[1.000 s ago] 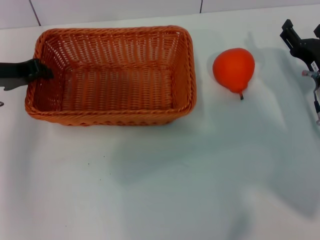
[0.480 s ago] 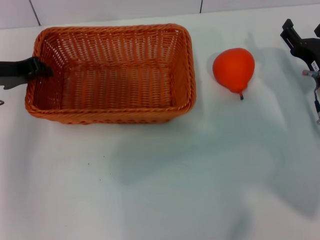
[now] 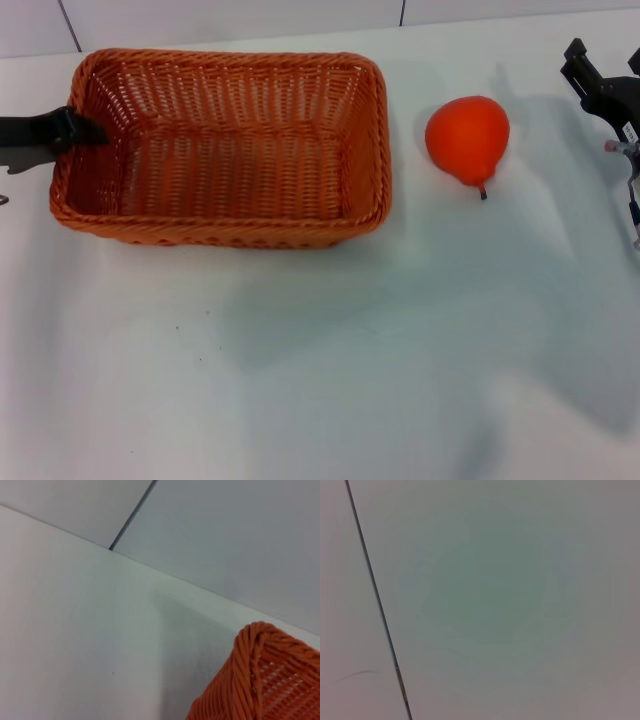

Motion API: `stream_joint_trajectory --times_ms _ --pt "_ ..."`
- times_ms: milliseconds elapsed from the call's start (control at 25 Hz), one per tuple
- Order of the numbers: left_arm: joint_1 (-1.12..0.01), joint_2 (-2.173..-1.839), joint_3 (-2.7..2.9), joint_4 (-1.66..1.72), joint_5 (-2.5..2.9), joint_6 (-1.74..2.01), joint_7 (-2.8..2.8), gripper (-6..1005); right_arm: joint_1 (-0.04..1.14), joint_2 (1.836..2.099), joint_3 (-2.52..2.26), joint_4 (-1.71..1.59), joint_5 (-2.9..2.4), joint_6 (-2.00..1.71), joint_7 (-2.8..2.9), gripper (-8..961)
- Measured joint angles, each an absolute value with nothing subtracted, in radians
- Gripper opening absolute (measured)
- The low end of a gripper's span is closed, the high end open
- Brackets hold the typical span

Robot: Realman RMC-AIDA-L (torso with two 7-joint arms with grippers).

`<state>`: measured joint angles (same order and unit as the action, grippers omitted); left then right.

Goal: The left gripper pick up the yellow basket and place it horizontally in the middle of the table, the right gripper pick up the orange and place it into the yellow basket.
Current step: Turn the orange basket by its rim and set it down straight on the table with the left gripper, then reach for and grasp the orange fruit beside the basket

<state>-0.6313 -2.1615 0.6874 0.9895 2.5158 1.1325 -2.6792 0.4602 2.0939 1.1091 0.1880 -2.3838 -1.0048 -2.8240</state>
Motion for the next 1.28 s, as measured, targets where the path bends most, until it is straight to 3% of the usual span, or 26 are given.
stream_joint_trajectory --times_ms 360,480,680,920,1280 --pt "-0.627 -2.162 0.691 0.99 2.515 1.109 -2.692 301 0.459 2.095 1.105 0.189 -2.387 -1.005 -2.824 935" --pt "-0.625 -2.164 0.695 0.991 2.514 1.09 -2.684 504 0.459 2.095 1.084 0.189 -2.387 -1.005 -2.824 935" --pt "-0.615 -2.165 0.698 1.004 2.464 1.045 -2.621 731 0.462 2.095 1.031 0.196 -2.387 -1.005 -2.824 935" --pt "-0.596 -2.164 0.698 1.028 2.341 0.983 -2.527 897 0.476 2.095 0.963 0.208 -2.387 -0.993 -2.824 934" --pt "-0.545 -2.168 0.699 1.05 2.051 0.843 -2.257 896 0.504 2.097 0.854 0.245 -2.387 -0.906 -2.817 934"
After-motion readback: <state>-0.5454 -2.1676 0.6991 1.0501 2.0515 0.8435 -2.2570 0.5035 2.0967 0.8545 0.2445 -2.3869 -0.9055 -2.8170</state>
